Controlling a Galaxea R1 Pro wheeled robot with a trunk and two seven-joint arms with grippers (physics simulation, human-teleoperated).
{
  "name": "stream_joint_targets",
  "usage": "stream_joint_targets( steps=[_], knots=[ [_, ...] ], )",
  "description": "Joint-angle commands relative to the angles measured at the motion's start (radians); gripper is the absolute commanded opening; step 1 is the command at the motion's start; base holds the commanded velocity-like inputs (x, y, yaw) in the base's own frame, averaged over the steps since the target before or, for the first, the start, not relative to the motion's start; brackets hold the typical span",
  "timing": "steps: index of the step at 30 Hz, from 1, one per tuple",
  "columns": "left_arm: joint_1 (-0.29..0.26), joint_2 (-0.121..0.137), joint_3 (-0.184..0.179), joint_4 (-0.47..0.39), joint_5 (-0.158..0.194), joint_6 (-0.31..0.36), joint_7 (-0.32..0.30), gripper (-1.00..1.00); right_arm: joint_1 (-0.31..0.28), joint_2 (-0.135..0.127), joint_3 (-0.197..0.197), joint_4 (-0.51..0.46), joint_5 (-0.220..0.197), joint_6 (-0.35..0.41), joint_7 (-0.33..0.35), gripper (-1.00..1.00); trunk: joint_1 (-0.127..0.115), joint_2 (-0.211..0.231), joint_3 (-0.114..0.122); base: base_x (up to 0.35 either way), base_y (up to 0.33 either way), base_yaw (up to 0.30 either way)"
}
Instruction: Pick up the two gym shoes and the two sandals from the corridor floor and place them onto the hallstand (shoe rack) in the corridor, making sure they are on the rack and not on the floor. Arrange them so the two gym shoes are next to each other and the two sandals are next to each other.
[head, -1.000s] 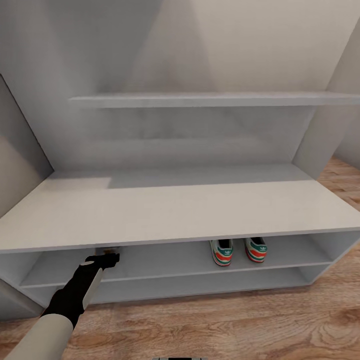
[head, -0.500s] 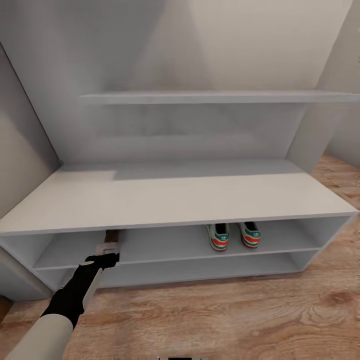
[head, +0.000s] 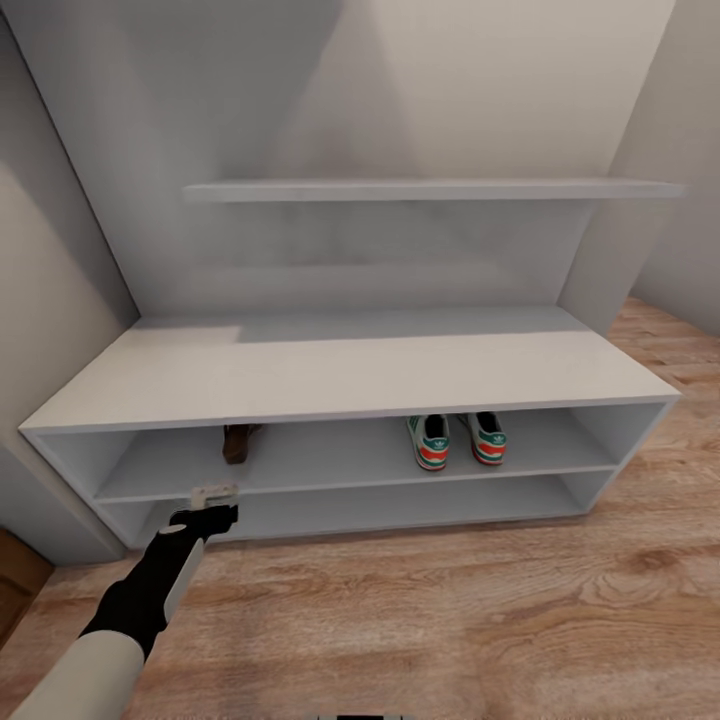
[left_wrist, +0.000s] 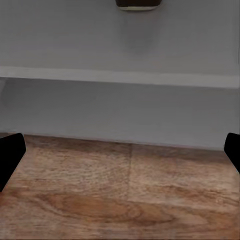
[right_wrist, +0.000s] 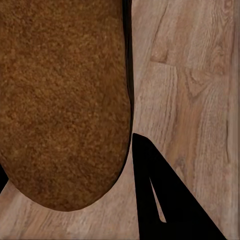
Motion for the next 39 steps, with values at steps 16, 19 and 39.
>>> stream_joint_targets(
  steps=[16, 19, 39],
  knots=[
    [0.016, 0.014, 0.004, 0.36, 0.022, -0.525, -0.202, 1.0, -0.002, 0.0, 0.004, 0.002, -0.011, 0.007, 0.002, -1.0, 0.0, 0.0, -0.001, -0.007, 0.0, 0.0],
    [0.016, 0.019, 0.006, 0.469, 0.023, -0.614, -0.267, 1.0, -0.002, 0.0, 0.004, 0.002, -0.011, 0.008, 0.002, -1.0, 0.0, 0.0, -0.001, 0.0, 0.0, 0.0],
    [0.017, 0.092, 0.007, 0.574, 0.146, -0.698, -0.475, 1.0, -0.002, 0.0, 0.004, 0.002, -0.011, 0.007, 0.001, -1.0, 0.0, 0.0, -0.001, -0.196, 0.068, 0.0]
  ],
)
